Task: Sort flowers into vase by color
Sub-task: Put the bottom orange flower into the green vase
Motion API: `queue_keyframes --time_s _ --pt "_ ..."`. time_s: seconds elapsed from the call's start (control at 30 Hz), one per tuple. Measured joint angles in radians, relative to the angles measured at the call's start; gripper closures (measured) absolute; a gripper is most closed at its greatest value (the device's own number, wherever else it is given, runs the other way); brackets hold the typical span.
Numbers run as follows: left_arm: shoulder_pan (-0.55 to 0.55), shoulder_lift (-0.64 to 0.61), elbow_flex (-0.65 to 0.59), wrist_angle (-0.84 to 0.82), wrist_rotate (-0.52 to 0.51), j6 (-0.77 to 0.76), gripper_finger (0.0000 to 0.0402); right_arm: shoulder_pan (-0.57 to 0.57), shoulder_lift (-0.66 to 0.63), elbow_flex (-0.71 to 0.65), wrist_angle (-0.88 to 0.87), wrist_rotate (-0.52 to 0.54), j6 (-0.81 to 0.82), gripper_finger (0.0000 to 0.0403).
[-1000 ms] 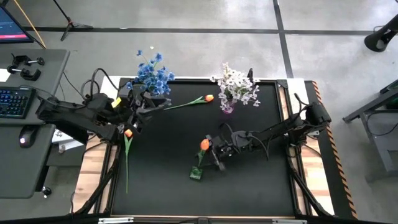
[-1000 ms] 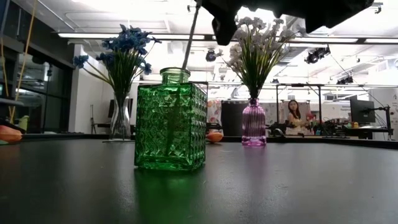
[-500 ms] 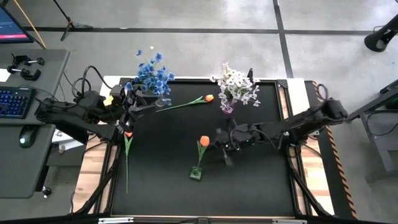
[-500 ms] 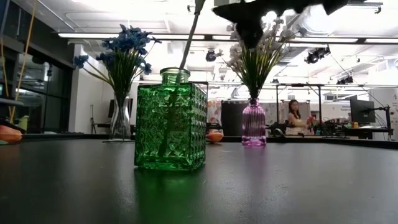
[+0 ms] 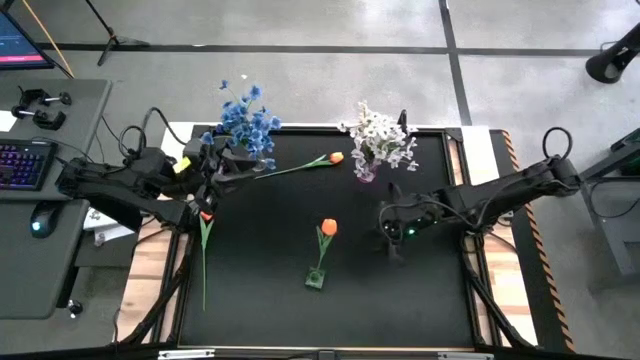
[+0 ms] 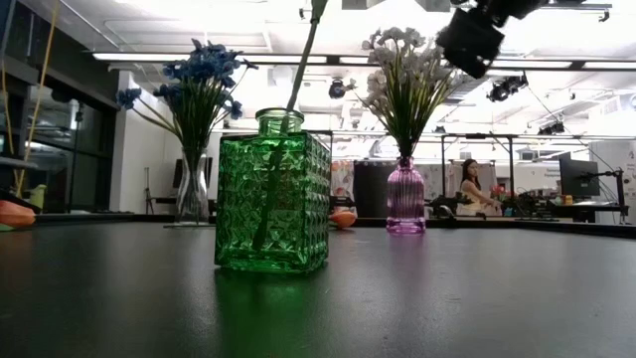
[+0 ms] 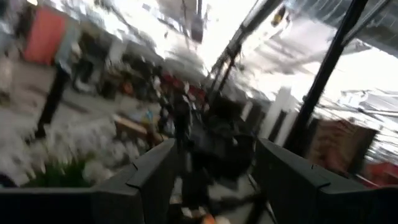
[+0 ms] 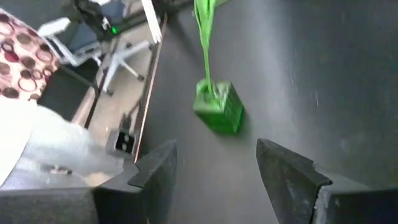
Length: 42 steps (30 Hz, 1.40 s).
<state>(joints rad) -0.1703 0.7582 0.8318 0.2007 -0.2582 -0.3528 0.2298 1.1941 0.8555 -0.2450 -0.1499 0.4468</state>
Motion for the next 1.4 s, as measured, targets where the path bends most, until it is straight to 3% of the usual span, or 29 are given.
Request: queue_keyframes --time_s 0.27,0.47,0.77,0.87,1.07,1.23,1.4 --pt "-0.026 0.030 0.000 -0.284 0.214 -0.349 0.0195 0.000 -0.011 0.000 -0.110 0.013 0.016 0.0197" --pt "-0.169 0.140 0.000 -0.632 0.225 -0.687 0.0195 0.000 -0.010 0.000 -0.119 0.122 -0.013 0.0197" --pt "-0.438 0.424 -0.001 -1.226 0.216 -1.280 0.0195 -0.001 -0.004 0.000 -0.119 0.275 -0.029 0.0197" --pt "-0.492 0.517 -0.001 -1.284 0.260 -1.377 0.0195 -0.001 -0.003 0.000 -0.118 0.280 -0.029 0.0197" --pt "-0.502 0.622 -0.030 -1.280 0.344 -1.417 0.0195 -0.001 -0.002 0.000 -0.118 0.280 -0.028 0.0197" --pt "-0.498 0.558 -0.141 -1.229 0.347 -1.596 0.0195 -0.001 -0.002 0.000 -0.117 0.280 -0.009 0.0197" --pt "-0.507 0.441 -0.189 -1.271 0.250 -1.723 0.0195 -0.001 -0.002 0.000 -0.117 0.280 -0.010 0.0197"
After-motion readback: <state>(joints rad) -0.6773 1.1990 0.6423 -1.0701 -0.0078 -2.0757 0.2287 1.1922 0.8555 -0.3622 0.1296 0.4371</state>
